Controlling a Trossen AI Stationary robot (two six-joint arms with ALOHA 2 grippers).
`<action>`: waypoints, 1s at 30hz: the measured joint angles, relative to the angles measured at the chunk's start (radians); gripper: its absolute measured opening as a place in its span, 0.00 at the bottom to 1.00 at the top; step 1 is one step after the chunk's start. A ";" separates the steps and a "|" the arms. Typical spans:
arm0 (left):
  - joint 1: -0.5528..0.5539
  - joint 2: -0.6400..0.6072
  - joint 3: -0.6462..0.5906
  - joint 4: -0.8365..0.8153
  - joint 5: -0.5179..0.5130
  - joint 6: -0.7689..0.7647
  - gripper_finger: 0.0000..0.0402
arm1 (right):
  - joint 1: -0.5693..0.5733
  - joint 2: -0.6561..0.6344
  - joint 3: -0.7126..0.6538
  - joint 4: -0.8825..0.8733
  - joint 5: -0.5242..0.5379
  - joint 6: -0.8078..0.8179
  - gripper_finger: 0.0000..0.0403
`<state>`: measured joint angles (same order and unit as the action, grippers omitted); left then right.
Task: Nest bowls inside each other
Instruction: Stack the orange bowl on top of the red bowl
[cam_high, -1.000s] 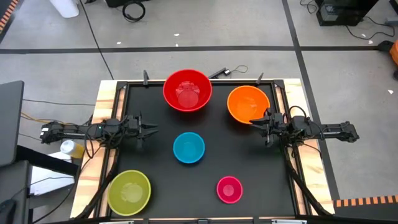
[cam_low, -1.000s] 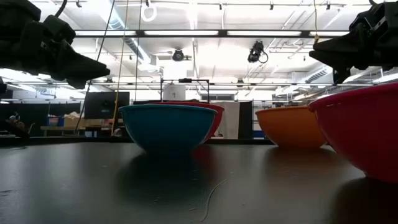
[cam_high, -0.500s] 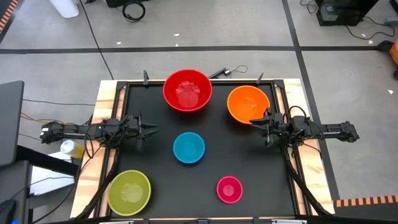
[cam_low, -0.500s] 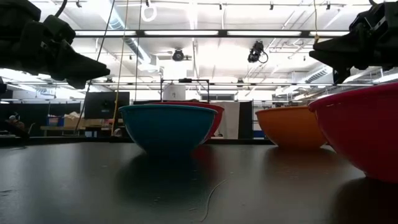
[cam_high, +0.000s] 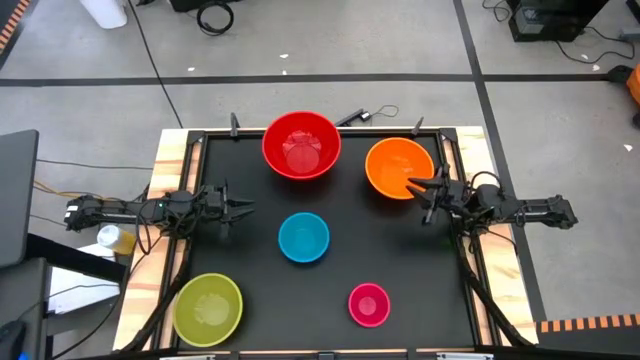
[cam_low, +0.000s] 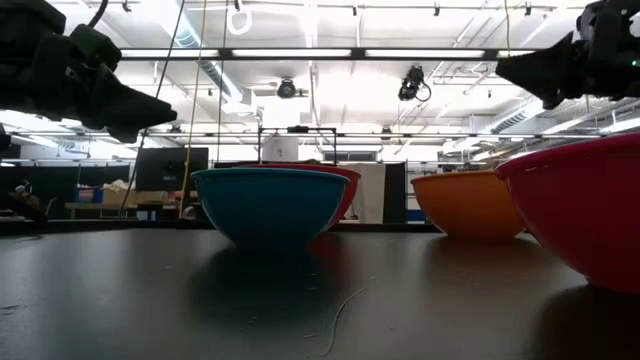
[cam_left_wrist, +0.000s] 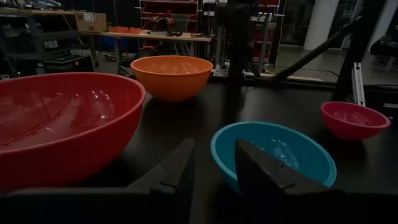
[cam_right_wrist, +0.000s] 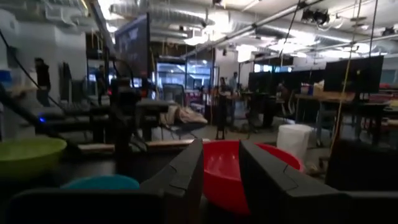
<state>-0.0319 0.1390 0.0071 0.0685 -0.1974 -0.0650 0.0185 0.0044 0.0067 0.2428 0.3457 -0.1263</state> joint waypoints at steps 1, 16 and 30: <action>0.000 0.000 0.000 0.000 0.000 0.000 0.29 | 0.000 0.000 0.000 0.014 -0.002 0.002 0.27; 0.000 0.000 0.000 0.090 0.000 -0.006 0.29 | -0.025 0.028 0.000 0.033 0.108 0.414 0.27; 0.003 0.035 0.000 0.059 0.000 0.002 0.29 | -0.071 0.119 0.000 0.037 0.256 0.580 0.27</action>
<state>-0.0292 0.1740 0.0071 0.1271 -0.1970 -0.0634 -0.0528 0.1231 0.0067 0.2796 0.6017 0.4540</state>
